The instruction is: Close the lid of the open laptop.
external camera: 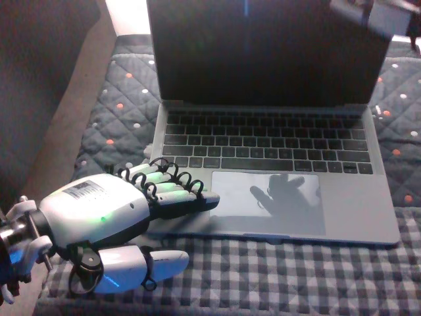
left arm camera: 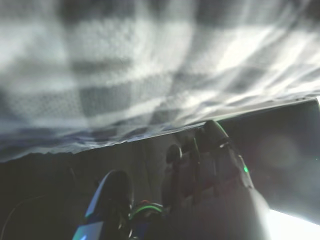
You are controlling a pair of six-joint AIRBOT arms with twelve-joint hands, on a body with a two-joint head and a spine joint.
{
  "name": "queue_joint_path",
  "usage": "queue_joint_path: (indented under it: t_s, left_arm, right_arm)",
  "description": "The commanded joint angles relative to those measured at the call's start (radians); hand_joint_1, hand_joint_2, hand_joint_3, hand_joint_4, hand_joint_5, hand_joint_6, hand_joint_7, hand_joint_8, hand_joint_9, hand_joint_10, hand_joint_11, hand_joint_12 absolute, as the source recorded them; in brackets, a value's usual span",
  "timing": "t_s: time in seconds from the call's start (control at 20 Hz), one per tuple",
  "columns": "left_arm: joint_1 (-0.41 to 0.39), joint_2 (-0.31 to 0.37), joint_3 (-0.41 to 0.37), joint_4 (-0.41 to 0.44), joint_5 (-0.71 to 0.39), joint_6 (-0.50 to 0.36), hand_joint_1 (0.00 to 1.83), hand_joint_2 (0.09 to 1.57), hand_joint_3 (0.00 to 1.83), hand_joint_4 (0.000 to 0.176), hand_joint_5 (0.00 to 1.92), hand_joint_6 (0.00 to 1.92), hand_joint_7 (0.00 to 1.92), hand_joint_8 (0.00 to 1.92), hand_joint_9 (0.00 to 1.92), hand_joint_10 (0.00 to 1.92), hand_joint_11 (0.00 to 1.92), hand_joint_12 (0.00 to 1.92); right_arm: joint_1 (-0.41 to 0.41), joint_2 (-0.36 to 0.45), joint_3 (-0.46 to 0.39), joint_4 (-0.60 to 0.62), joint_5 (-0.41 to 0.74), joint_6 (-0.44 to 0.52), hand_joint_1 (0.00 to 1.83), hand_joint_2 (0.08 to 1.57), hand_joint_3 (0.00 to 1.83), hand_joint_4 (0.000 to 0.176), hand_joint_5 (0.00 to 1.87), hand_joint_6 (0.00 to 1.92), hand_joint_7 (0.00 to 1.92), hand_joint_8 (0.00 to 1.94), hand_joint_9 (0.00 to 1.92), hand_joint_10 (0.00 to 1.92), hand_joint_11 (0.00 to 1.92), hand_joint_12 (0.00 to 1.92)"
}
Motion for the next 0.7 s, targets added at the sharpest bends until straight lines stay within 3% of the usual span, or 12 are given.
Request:
queue_joint_path:
  t_s: [0.0,0.05,0.1,0.2,0.3,0.35,0.4,0.45,0.5,0.55,0.6,0.65]
  left_arm:
    - [-0.005,-0.011,0.002,-0.003,-0.058,-0.012,0.25,1.44,0.00,0.000,0.28,0.02,0.29,0.01,0.10,0.42,0.00,0.86]
    - [-0.005,-0.015,0.004,-0.003,-0.058,-0.017,0.25,1.44,0.00,0.000,0.28,0.02,0.29,0.01,0.10,0.42,0.00,0.86]
    - [-0.005,-0.018,0.005,-0.003,-0.056,-0.019,0.27,1.43,0.00,0.000,0.28,0.02,0.30,0.01,0.10,0.42,0.00,0.82]
    - [-0.005,-0.021,0.006,-0.003,-0.056,-0.021,0.25,1.43,0.00,0.009,0.27,0.02,0.29,0.01,0.12,0.40,0.00,0.68]
    - [-0.005,-0.022,0.006,-0.003,-0.058,-0.024,0.20,1.44,0.00,0.023,0.26,0.01,0.28,0.00,0.12,0.37,0.00,0.67]
    - [-0.005,-0.022,0.006,-0.003,-0.058,-0.025,0.22,1.43,0.00,0.030,0.27,0.01,0.29,0.00,0.13,0.37,0.00,0.71]
    - [-0.005,-0.022,0.005,-0.003,-0.059,-0.026,0.20,1.43,0.00,0.030,0.26,0.00,0.28,0.00,0.13,0.36,0.00,0.72]
    - [-0.005,-0.022,0.005,-0.003,-0.059,-0.027,0.22,1.43,0.00,0.023,0.27,0.01,0.29,0.00,0.15,0.36,0.00,0.77]
    - [-0.004,-0.022,0.005,-0.003,-0.060,-0.027,0.22,1.43,0.00,0.023,0.27,0.01,0.29,0.00,0.15,0.36,0.00,0.77]
    - [-0.004,-0.021,0.005,-0.003,-0.060,-0.028,0.23,1.43,0.00,0.030,0.26,0.01,0.28,0.00,0.15,0.33,0.00,0.71]
    - [-0.004,-0.021,0.005,-0.005,-0.061,-0.028,0.22,1.44,0.00,0.026,0.26,0.00,0.28,0.00,0.14,0.31,0.00,0.67]
    - [-0.003,-0.021,0.005,-0.008,-0.061,-0.028,0.21,1.44,0.00,0.029,0.26,0.00,0.27,0.00,0.15,0.31,0.00,0.67]
  right_arm:
    - [0.019,0.013,0.004,0.048,0.074,-0.065,0.39,1.28,0.03,0.000,0.00,0.00,0.00,0.03,0.00,0.04,0.00,0.11]
    - [0.023,0.000,0.009,0.127,0.051,-0.160,0.39,1.28,0.03,0.000,0.00,0.00,0.00,0.03,0.00,0.04,0.00,0.11]
    - [0.023,-0.016,0.028,0.162,0.032,-0.185,0.31,1.30,0.03,0.000,0.00,0.00,0.00,0.01,0.00,0.01,0.00,0.02]
    - [0.023,-0.032,0.055,0.191,-0.001,-0.185,0.30,1.35,0.01,0.021,0.00,0.00,0.00,0.00,0.00,0.00,0.00,0.00]
    - [0.023,-0.036,0.064,0.195,-0.025,-0.185,0.44,1.39,0.00,0.000,0.00,0.00,0.00,0.00,0.00,0.00,0.00,0.00]
    - [0.023,-0.036,0.064,0.195,-0.028,-0.185,0.39,1.38,0.00,0.019,0.00,0.00,0.00,0.00,0.00,0.00,0.00,0.00]
    - [0.023,-0.038,0.064,0.195,-0.037,-0.185,0.43,1.36,0.00,0.000,0.00,0.00,0.01,0.00,0.02,0.01,0.01,0.00]
    - [0.023,-0.037,0.061,0.192,-0.041,-0.185,0.43,1.32,0.04,0.000,0.03,0.00,0.09,0.00,0.08,0.06,0.00,0.55]
    - [0.023,-0.035,0.054,0.184,-0.042,-0.185,0.43,1.32,0.04,0.000,0.03,0.00,0.09,0.00,0.08,0.06,0.00,0.55]
    - [0.023,-0.030,0.042,0.170,-0.043,-0.184,0.50,1.31,0.01,0.000,0.24,0.35,0.46,0.00,0.32,0.18,0.00,1.39]
    - [0.022,-0.022,0.022,0.145,-0.042,-0.184,0.60,1.29,0.00,0.000,0.12,0.86,0.56,0.02,0.34,0.51,0.00,1.72]
    - [0.022,-0.008,-0.007,0.120,-0.041,-0.184,0.64,1.26,0.00,0.019,0.04,1.07,0.60,0.03,0.30,0.80,0.05,1.87]
